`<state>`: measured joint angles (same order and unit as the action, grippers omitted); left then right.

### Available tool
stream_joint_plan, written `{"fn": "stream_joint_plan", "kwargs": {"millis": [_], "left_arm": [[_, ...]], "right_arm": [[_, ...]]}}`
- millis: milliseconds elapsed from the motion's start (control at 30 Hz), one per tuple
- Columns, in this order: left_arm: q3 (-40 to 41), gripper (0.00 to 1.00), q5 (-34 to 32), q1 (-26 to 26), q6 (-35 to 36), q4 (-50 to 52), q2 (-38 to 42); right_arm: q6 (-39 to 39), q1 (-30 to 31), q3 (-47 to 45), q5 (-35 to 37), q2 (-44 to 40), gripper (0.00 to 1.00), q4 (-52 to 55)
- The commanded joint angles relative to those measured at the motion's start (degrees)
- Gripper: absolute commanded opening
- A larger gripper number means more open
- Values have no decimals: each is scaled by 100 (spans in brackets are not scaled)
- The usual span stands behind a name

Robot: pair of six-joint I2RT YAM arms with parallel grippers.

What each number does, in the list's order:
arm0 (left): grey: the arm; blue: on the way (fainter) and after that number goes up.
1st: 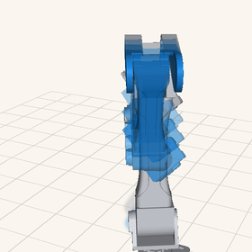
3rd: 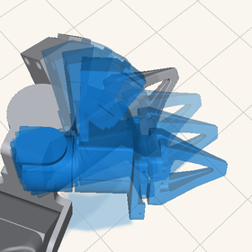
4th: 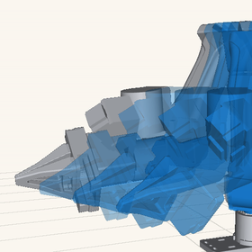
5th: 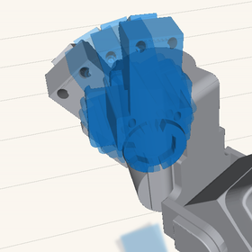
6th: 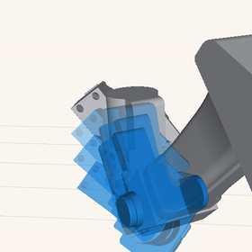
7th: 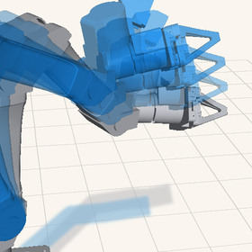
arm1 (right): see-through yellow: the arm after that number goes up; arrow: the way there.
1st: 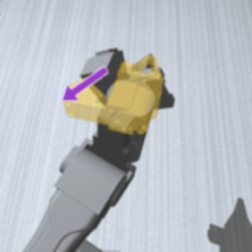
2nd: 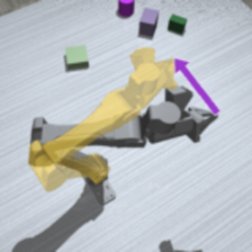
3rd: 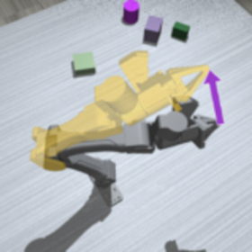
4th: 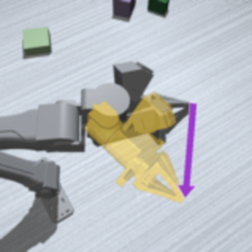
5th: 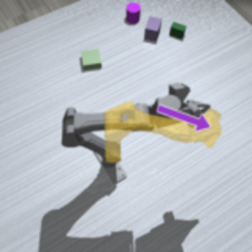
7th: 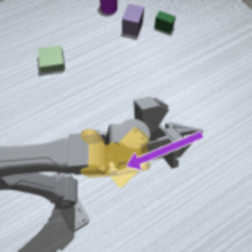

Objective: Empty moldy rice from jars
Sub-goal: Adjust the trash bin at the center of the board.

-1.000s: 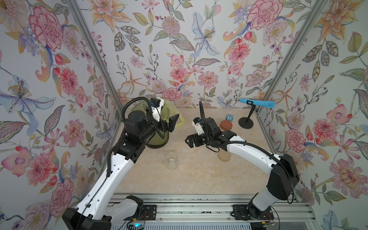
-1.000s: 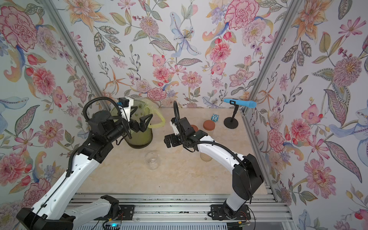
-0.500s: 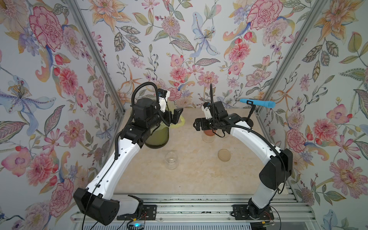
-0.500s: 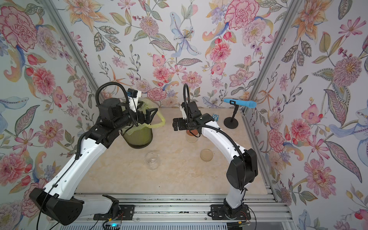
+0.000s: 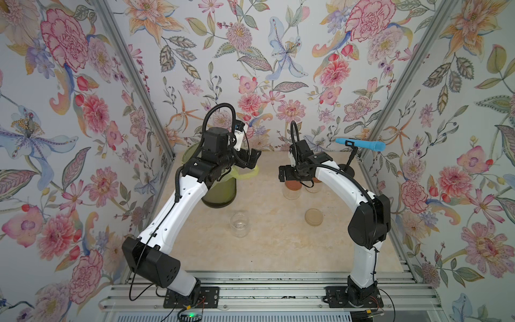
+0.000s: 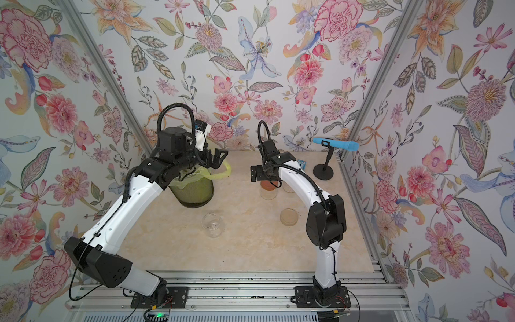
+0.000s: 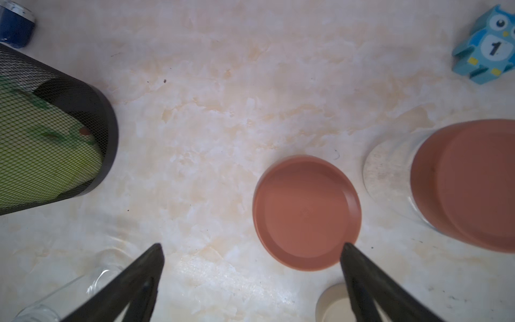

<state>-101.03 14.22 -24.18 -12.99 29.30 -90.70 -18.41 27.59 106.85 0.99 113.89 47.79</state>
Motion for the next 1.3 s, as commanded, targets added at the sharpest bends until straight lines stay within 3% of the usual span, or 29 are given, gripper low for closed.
{"fn": "stream_joint_plan", "kwargs": {"millis": [0,233,533,1267], "left_arm": [[-747,100,-709,-34,-51,821,-487],[-1851,100,-1117,-38,-216,1820,-1375],[-1699,100,-1439,45,-423,2072,-1512],[575,100,-1049,137,-612,2212,-93]], "right_arm": [[-138,-87,252,142,115,100,306],[-184,-196,592,157,436,100,585],[-211,-242,811,98,642,100,655],[-230,-385,960,-63,829,100,662]]}}
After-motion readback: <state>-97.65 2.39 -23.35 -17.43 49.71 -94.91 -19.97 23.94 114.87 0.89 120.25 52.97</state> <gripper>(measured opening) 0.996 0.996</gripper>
